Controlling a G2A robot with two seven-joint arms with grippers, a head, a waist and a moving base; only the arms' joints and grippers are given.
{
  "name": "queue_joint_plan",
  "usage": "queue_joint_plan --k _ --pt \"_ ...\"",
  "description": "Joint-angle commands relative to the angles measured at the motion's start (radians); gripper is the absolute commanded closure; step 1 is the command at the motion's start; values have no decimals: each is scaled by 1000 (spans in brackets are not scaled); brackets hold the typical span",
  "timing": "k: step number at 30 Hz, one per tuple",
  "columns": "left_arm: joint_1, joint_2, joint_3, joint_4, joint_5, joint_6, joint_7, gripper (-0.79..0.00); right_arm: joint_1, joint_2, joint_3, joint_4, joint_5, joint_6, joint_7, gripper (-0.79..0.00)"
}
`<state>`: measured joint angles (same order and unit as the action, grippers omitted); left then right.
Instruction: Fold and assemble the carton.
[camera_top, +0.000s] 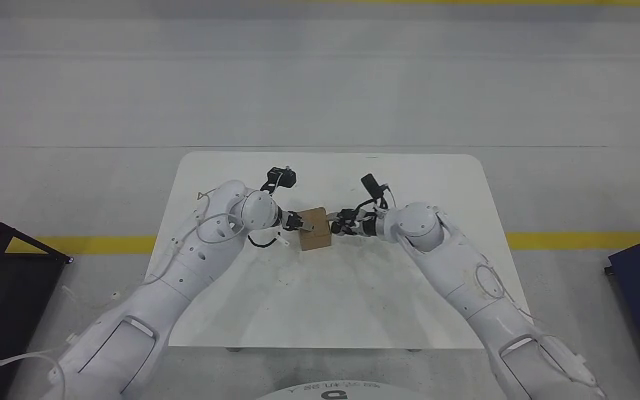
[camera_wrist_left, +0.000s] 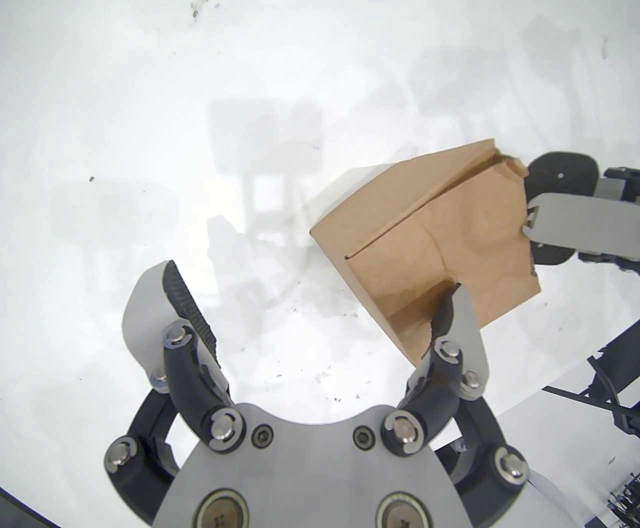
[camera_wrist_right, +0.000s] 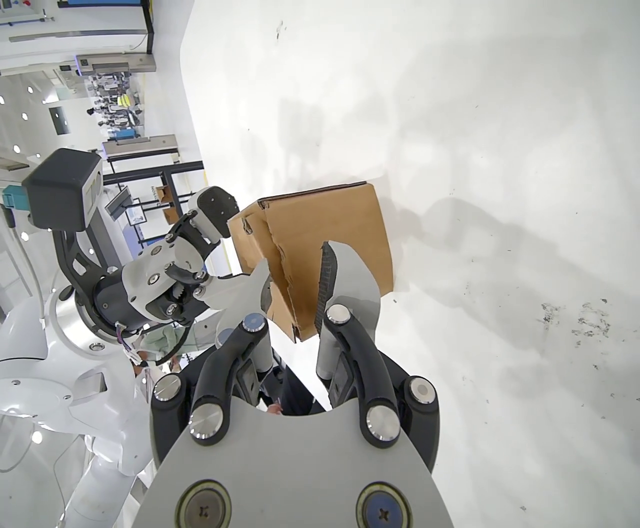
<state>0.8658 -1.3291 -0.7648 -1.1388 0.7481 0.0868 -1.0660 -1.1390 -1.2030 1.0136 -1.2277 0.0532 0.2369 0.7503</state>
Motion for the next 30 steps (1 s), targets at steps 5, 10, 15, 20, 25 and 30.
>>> queue_joint_plan --k 5,10,15,20,25,30 --pt "-1 -2 0 3 6 -3 -2 -785 0 1 5 -1 7 -9 4 -200" --pt "0 -4 0 4 12 -3 -2 -785 20 -4 13 21 40 -39 -9 -296" --pt "1 -6 -2 5 15 -3 -2 -785 54 -17 -16 63 45 -23 -21 -268" --pt "3 -7 -4 5 19 -2 -1 -785 92 -33 -52 108 44 16 -37 -237" --pt "4 -8 -6 5 25 -1 -3 -785 118 -45 -73 145 50 26 -38 -132" --pt "6 -10 -9 5 27 0 -4 -785 129 -51 -79 166 54 21 -40 -15"
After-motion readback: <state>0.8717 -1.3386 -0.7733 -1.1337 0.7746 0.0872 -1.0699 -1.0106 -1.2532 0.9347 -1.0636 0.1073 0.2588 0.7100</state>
